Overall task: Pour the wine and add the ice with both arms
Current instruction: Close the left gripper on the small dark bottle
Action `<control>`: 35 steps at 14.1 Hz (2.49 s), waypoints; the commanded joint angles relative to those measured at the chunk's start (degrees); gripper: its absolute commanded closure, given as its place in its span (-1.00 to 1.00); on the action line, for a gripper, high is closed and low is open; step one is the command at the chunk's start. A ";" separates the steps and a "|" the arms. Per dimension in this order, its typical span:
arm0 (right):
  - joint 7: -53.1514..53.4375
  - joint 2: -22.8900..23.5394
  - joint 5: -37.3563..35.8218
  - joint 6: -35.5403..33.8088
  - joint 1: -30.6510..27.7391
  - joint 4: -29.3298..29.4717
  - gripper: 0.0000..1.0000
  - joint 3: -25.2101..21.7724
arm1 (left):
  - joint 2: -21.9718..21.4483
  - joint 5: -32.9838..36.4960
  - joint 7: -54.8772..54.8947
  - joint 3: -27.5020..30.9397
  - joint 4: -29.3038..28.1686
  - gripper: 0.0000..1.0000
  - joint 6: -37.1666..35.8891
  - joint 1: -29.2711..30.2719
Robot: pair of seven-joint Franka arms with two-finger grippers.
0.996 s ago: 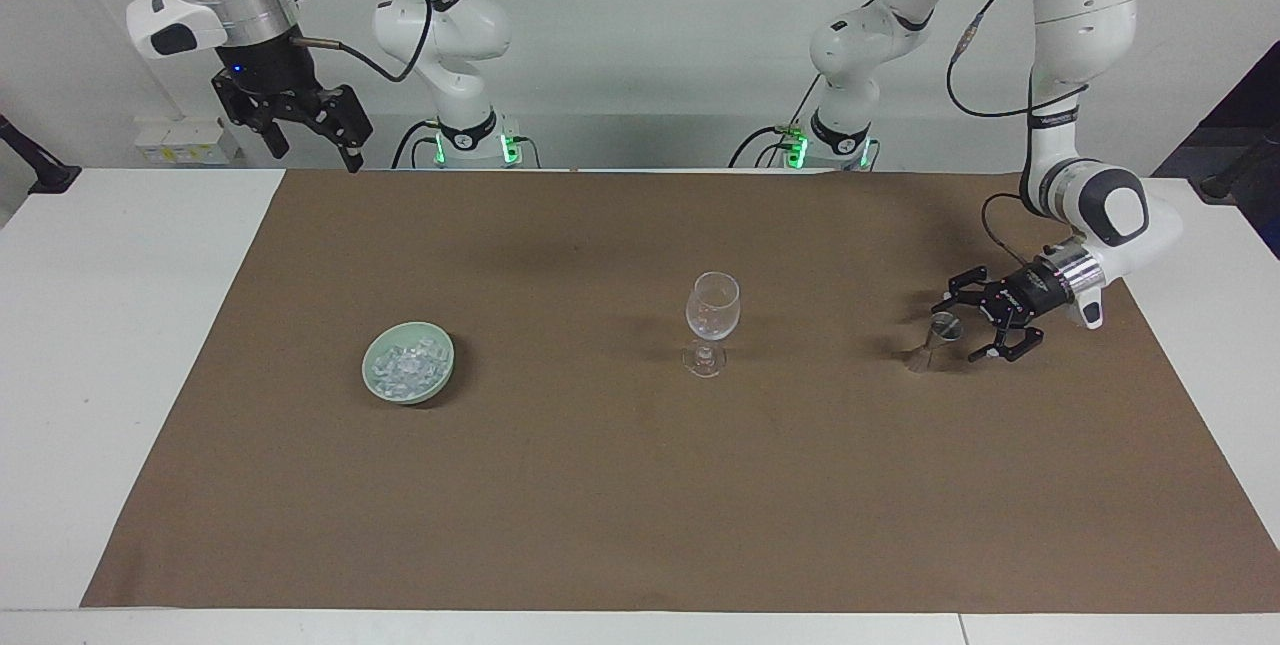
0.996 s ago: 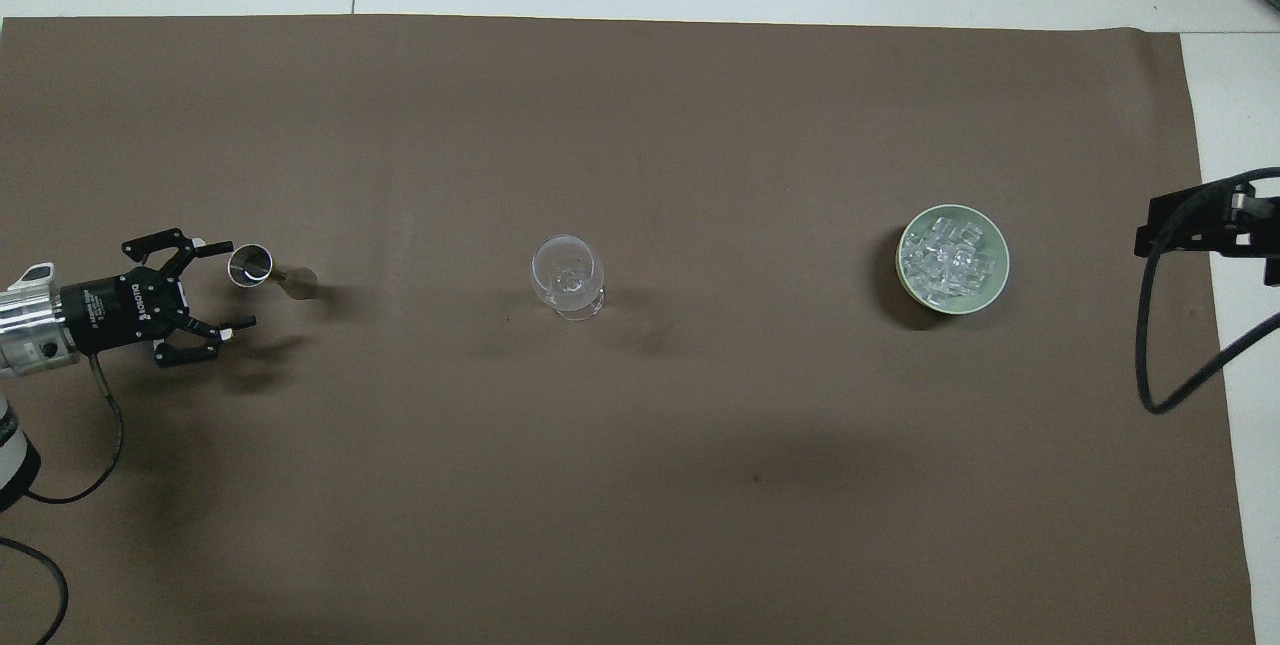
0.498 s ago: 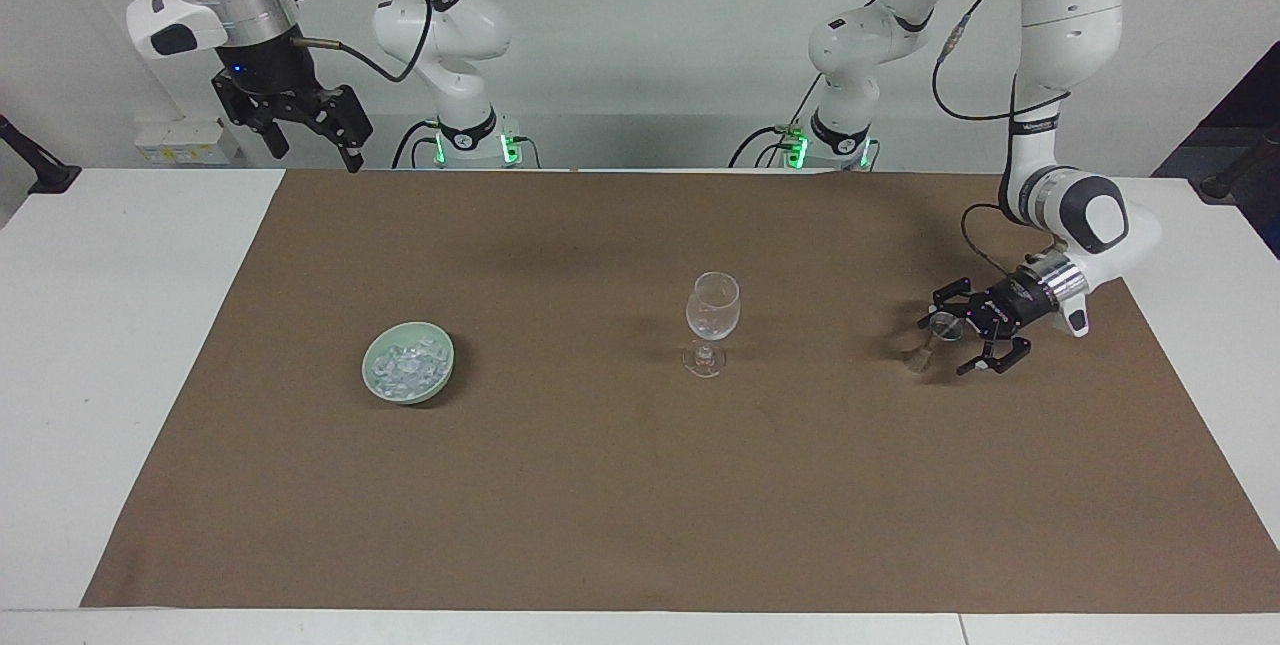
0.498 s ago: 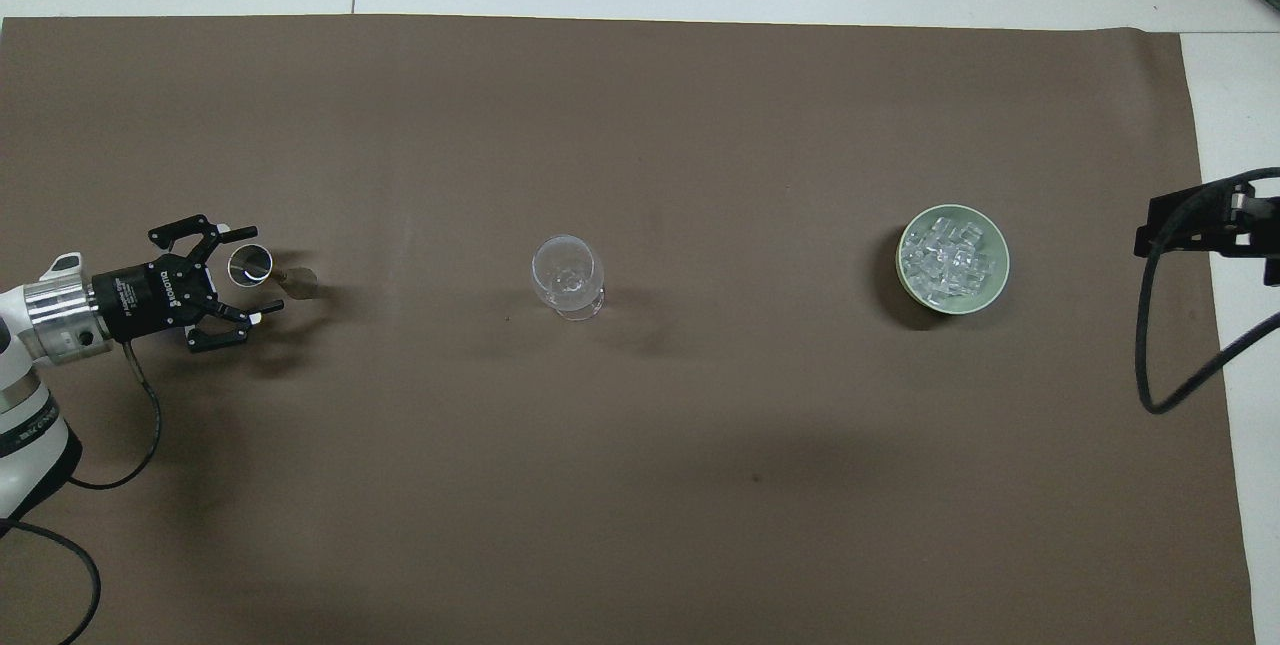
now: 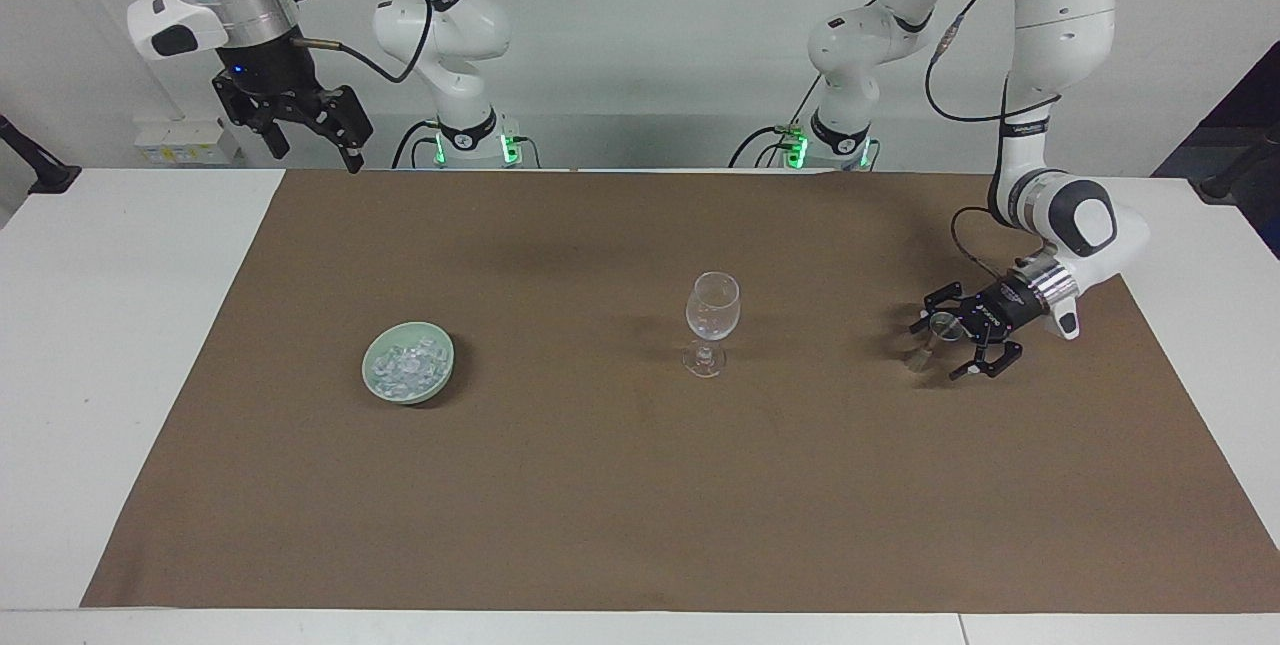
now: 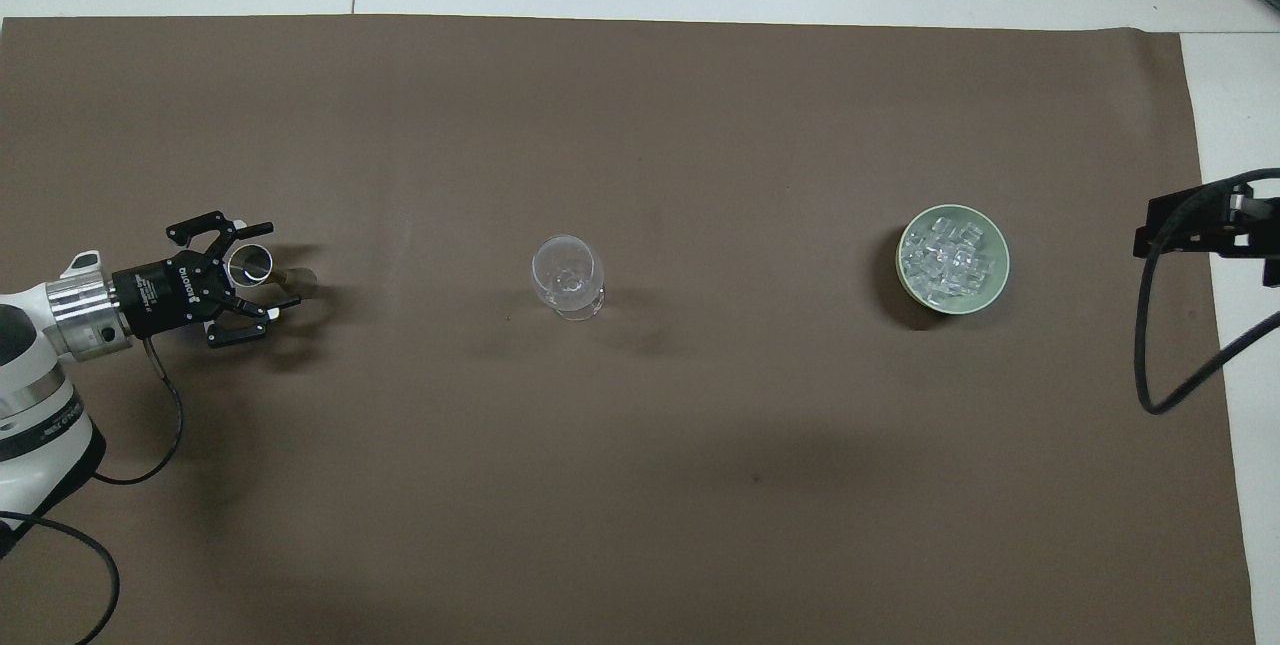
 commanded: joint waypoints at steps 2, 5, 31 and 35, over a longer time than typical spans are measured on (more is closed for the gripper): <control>-1.78 -1.56 0.80 0.53 -0.59 -1.91 -1.00 0.16 | -0.29 -1.64 1.00 0.65 -1.01 -1.00 1.14 -0.84; -1.78 -1.56 0.80 0.62 -0.59 -1.91 -1.00 0.16 | -0.38 -1.64 1.00 0.65 -1.36 -0.90 1.14 -0.67; -2.74 -1.65 0.80 0.27 -0.59 -2.09 -1.00 0.17 | -0.47 -1.64 0.57 0.65 -1.36 1.00 0.53 -0.40; -3.01 -1.65 0.80 0.27 -0.59 -2.09 -1.00 0.16 | -0.64 -1.55 -3.38 0.73 -0.14 1.00 -1.24 -0.75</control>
